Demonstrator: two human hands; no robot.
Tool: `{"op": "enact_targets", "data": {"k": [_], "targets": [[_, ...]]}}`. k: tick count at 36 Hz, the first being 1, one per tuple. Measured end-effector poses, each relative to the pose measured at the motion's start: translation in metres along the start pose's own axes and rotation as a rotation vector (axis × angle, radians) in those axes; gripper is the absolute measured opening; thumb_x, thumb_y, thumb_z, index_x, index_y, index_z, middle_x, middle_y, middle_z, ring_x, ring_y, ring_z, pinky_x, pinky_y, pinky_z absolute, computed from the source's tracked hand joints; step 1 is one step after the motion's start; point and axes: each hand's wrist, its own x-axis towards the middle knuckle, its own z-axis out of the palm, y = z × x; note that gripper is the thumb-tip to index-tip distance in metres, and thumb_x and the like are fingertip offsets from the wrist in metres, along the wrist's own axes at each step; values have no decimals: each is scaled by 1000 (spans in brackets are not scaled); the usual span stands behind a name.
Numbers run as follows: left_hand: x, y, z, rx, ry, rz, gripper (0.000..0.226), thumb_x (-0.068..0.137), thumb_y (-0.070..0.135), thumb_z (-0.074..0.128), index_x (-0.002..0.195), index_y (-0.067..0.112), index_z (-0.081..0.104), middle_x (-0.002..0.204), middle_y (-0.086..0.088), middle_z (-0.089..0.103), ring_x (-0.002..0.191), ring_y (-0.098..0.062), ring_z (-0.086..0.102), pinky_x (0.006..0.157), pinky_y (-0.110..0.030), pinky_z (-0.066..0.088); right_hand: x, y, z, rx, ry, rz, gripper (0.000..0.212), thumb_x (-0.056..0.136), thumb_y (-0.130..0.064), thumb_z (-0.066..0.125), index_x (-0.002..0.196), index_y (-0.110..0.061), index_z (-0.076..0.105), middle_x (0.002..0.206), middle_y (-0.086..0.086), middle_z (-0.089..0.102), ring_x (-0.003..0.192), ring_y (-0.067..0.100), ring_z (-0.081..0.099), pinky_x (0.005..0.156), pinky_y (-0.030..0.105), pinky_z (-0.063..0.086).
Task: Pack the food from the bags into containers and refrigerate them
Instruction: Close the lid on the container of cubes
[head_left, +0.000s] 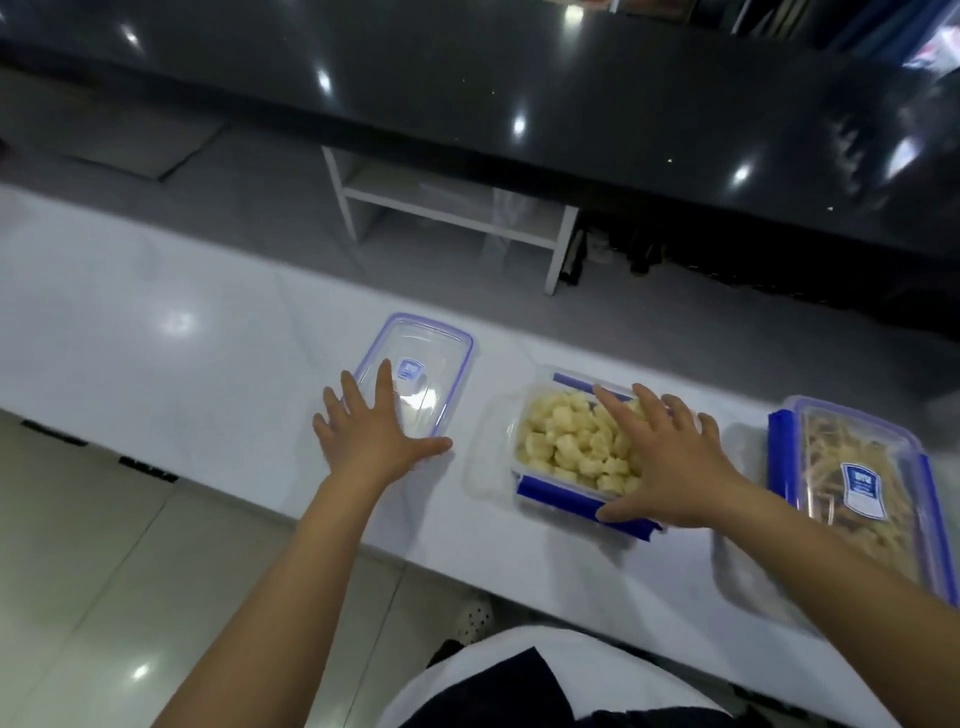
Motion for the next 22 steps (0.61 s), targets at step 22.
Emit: {"op": "enact_targets", "data": {"k": [22], "targets": [[-4,11,-40,-233,68,158,131,52,78,74,152,52,-6,159,-2,9,137,-40,36,107,-59,34,-50,-61,-46,1002,350,195,70,75,-68,63,140,-54,41,147,-25,40,133,3,38,96,25,43]]}}
